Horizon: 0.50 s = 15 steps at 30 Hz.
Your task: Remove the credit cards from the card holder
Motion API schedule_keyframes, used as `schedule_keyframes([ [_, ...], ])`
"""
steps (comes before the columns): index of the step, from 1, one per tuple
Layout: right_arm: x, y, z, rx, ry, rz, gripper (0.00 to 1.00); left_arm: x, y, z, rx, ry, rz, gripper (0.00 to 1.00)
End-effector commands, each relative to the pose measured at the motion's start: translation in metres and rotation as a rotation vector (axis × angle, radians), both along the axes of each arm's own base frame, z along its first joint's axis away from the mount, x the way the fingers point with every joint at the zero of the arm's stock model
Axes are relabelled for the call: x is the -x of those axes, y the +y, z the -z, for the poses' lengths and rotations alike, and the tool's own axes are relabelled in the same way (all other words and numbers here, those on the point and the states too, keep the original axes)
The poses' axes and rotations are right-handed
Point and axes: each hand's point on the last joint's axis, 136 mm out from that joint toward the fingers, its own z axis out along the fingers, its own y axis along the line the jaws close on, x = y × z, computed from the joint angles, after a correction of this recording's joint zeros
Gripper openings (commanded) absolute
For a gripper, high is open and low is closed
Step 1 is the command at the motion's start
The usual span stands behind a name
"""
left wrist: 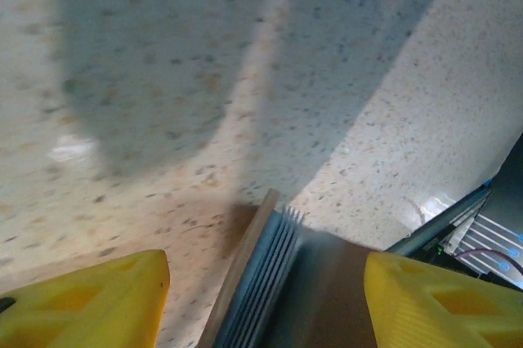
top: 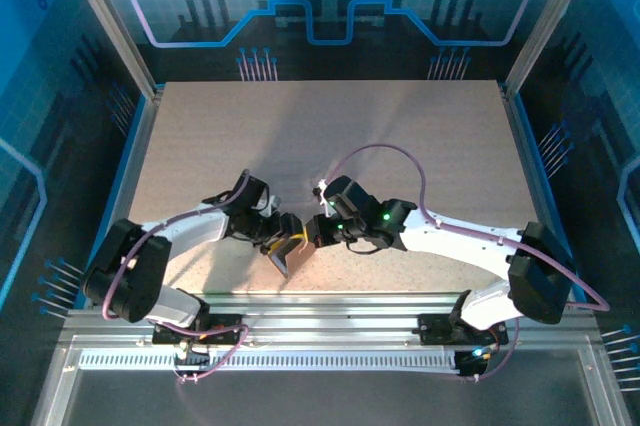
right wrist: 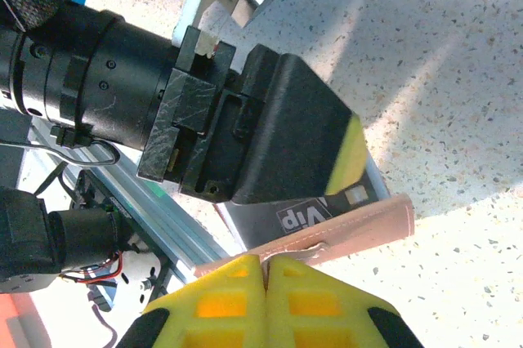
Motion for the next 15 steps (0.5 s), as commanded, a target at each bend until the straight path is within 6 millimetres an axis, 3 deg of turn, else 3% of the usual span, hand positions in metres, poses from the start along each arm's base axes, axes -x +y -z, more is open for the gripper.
schedule_keyframes([
  [1, -0.009, 0.000, -0.022, -0.021, -0.055, 0.004, 0.00, -0.002, 0.005, -0.006, 0.028, -0.013, -0.048, 0.65],
  [9, -0.011, -0.002, -0.022, -0.017, -0.056, 0.006, 0.00, 0.002, -0.001, 0.005, 0.087, 0.029, -0.058, 0.65],
  [15, -0.016, -0.013, -0.017, 0.016, -0.051, 0.023, 0.00, 0.000, 0.001, -0.001, 0.075, 0.007, -0.057, 0.65],
])
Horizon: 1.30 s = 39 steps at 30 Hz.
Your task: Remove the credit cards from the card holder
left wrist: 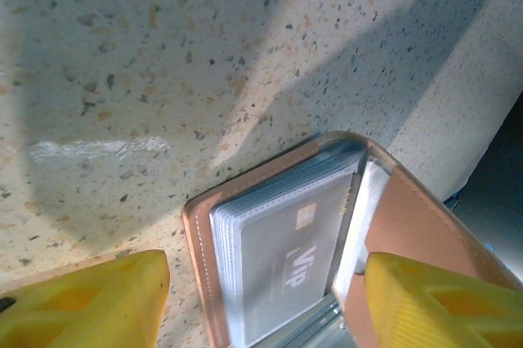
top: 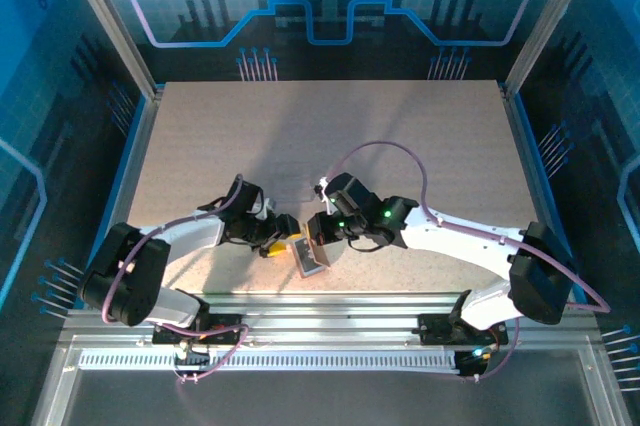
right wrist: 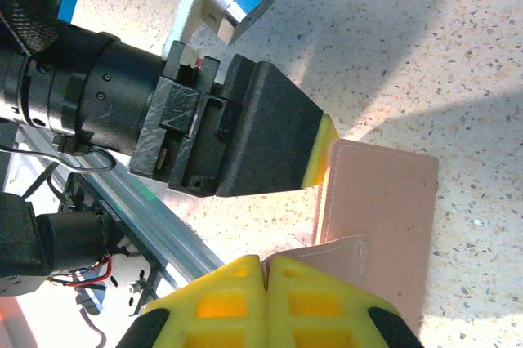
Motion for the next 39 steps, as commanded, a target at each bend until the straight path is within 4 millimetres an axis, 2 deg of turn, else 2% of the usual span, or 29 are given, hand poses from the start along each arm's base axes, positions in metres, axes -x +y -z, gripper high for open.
schedule_keyframes([
  [1, -0.011, -0.008, -0.016, -0.008, -0.036, 0.023, 0.00, 0.001, 0.001, -0.007, 0.009, -0.006, 0.000, 0.65],
  [7, -0.016, -0.028, -0.006, 0.017, -0.026, 0.065, 0.00, -0.005, 0.002, -0.021, -0.011, -0.047, 0.004, 0.64],
  [18, -0.017, -0.087, 0.044, 0.112, 0.045, 0.169, 0.00, -0.011, -0.010, -0.039, 0.056, -0.072, 0.007, 0.56],
  [22, -0.017, -0.105, 0.056, 0.138, 0.061, 0.195, 0.00, -0.011, -0.018, -0.041, 0.061, -0.073, 0.023, 0.52],
  [29, -0.015, -0.127, 0.074, 0.165, 0.088, 0.227, 0.00, -0.014, -0.050, -0.045, 0.092, -0.073, 0.076, 0.43],
  [35, -0.007, -0.139, 0.090, 0.210, 0.115, 0.228, 0.00, -0.017, -0.092, -0.048, 0.134, -0.064, 0.143, 0.33],
  [39, -0.001, -0.146, 0.100, 0.237, 0.132, 0.234, 0.02, -0.015, -0.118, -0.043, 0.137, -0.048, 0.196, 0.27],
])
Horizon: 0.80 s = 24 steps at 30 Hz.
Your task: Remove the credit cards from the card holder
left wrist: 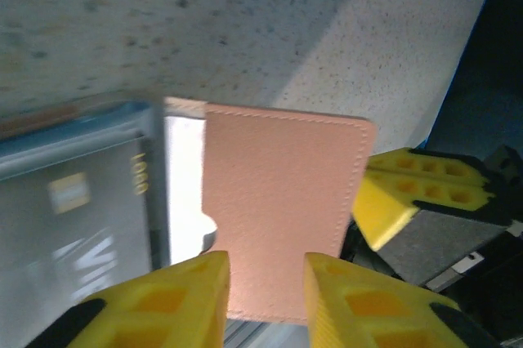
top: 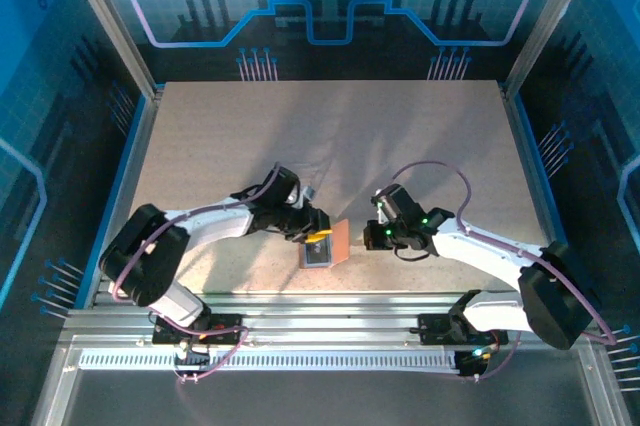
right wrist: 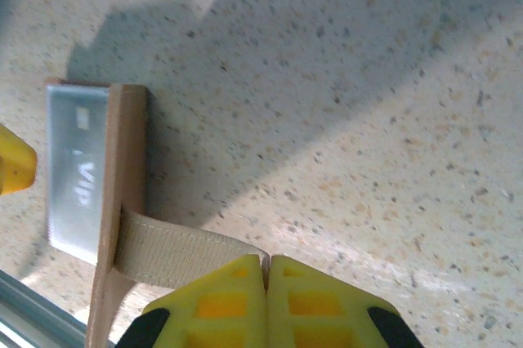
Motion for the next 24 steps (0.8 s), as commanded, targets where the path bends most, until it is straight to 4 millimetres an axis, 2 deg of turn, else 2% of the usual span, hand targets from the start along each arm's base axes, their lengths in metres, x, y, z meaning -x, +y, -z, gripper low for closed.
schedule_keyframes([
  [1, 0.007, -0.013, 0.009, 0.040, 0.021, 0.004, 0.04, 0.000, -0.026, -0.005, 0.037, 0.014, 0.043, 0.26],
  [5, 0.007, -0.021, 0.007, 0.055, 0.016, 0.018, 0.12, 0.008, -0.044, 0.006, 0.022, 0.044, 0.085, 0.21],
  [12, 0.003, -0.021, -0.025, 0.009, -0.038, 0.049, 0.32, 0.014, -0.049, 0.022, -0.012, 0.068, 0.108, 0.18],
  [18, -0.002, -0.004, -0.055, -0.144, -0.076, 0.080, 0.39, 0.016, -0.046, 0.030, -0.031, 0.077, 0.106, 0.17],
  [24, -0.006, 0.015, -0.074, -0.265, -0.085, 0.070, 0.35, 0.018, -0.044, 0.034, -0.036, 0.082, 0.106, 0.16],
])
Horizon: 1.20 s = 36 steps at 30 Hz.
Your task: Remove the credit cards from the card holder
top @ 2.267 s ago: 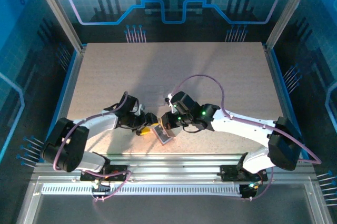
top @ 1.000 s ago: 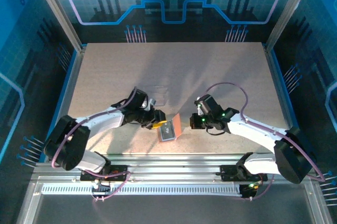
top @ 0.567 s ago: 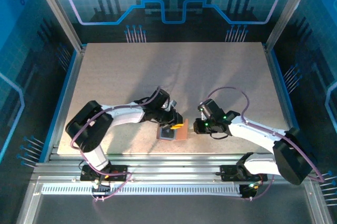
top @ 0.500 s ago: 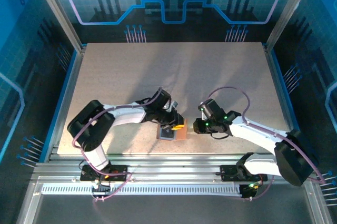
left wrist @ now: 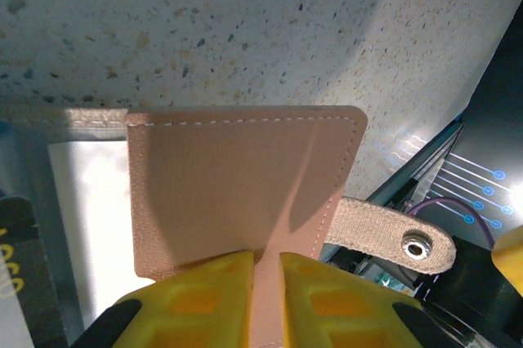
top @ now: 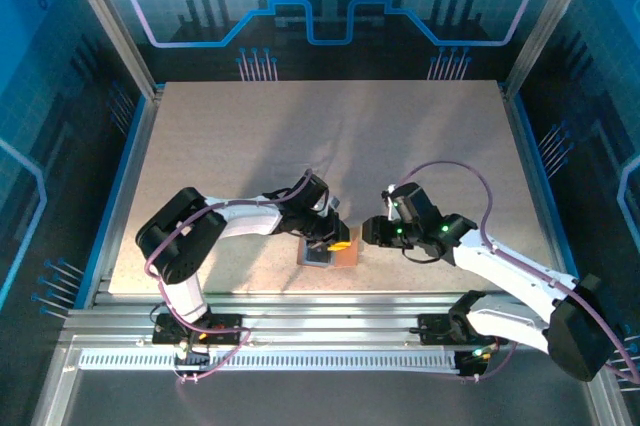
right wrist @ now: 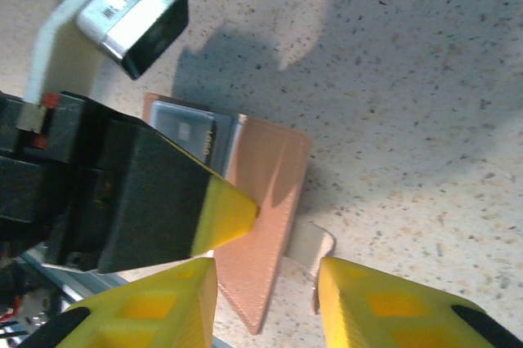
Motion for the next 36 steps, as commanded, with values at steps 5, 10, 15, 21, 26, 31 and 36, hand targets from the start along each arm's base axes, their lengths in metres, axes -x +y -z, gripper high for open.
schedule_keyframes([
  [5, -0.011, 0.024, -0.023, -0.172, -0.011, -0.016, 0.18, 0.006, 0.001, 0.008, -0.009, 0.030, 0.008, 0.15],
  [10, -0.006, 0.049, -0.012, -0.287, 0.066, -0.084, 0.10, 0.006, 0.001, 0.008, -0.007, 0.028, 0.006, 0.15],
  [15, 0.001, 0.048, 0.022, -0.235, 0.160, -0.071, 0.08, 0.005, 0.002, 0.003, -0.003, 0.016, 0.001, 0.15],
  [21, 0.006, 0.032, 0.047, -0.119, 0.190, -0.052, 0.07, 0.004, 0.007, -0.006, -0.004, -0.003, -0.008, 0.15],
  [26, 0.009, 0.034, 0.061, -0.106, 0.227, -0.073, 0.07, -0.003, 0.017, -0.021, 0.000, -0.035, -0.032, 0.15],
  [31, 0.008, 0.041, 0.069, -0.125, 0.251, -0.085, 0.08, -0.007, 0.032, -0.036, -0.011, -0.067, -0.055, 0.15],
  [36, 0.007, 0.045, 0.075, -0.107, 0.265, -0.096, 0.08, -0.002, 0.066, -0.031, -0.119, -0.084, -0.067, 0.15],
])
